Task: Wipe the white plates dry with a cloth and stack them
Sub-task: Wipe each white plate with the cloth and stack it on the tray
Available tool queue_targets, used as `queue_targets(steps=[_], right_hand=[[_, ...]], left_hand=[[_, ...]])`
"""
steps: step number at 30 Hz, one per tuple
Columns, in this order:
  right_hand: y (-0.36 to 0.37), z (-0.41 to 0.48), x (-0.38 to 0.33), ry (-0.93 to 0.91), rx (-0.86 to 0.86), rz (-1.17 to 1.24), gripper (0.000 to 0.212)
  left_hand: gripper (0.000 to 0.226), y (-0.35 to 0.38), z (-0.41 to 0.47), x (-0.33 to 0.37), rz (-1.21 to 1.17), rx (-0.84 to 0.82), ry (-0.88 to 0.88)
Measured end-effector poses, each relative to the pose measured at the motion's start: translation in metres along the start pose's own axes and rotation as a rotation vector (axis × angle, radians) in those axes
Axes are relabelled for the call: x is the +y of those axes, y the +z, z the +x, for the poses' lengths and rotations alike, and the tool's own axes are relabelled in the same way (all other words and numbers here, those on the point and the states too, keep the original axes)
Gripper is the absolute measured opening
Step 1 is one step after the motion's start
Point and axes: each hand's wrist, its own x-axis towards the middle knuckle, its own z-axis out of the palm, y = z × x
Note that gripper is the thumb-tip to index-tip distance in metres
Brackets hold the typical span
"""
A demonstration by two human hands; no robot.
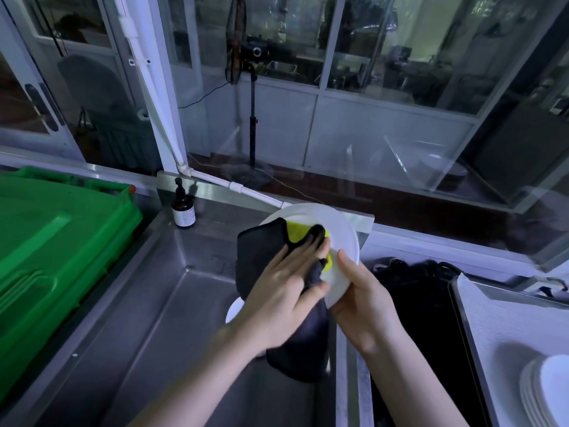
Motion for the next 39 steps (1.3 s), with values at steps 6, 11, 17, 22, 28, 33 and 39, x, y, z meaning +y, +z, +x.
queue_targets(steps=[6, 11, 17, 22, 28, 33, 39], right_hand=[[-0.003, 0.000, -0.006, -0.011, -0.013, -0.059, 0.044], [-0.002, 0.004, -0.014, -0.019, 0.029, -0.042, 0.048], [0.003, 0.003, 0.016, 0.062, -0.033, 0.013, 0.039], [0.000, -0.003, 0.019, 0.075, -0.094, -0.057, 0.031], [-0.010, -0.007, -0.003, 0.001, -0.068, -0.120, 0.030], [-0.007, -0.005, -0.013, -0.075, -0.034, -0.091, 0.042], [0.012, -0.001, -0.007, -0.068, 0.003, 0.000, 0.053]], left_hand=[[0.052, -0.019, 0.008, -0.038, -0.090, 0.077, -0.251], [0.055, -0.004, -0.024, -0.017, -0.032, 0.104, -0.111], [0.057, -0.001, 0.004, -0.002, -0.139, 0.051, -0.116], [0.058, -0.018, 0.035, -0.033, -0.055, -0.018, -0.140], [0.046, -0.024, 0.013, -0.066, -0.351, 0.176, -0.376], [0.055, 0.004, -0.028, -0.046, -0.524, 0.404, -0.379], [0.064, 0.019, -0.032, 0.000, 0.088, 0.289, -0.040]])
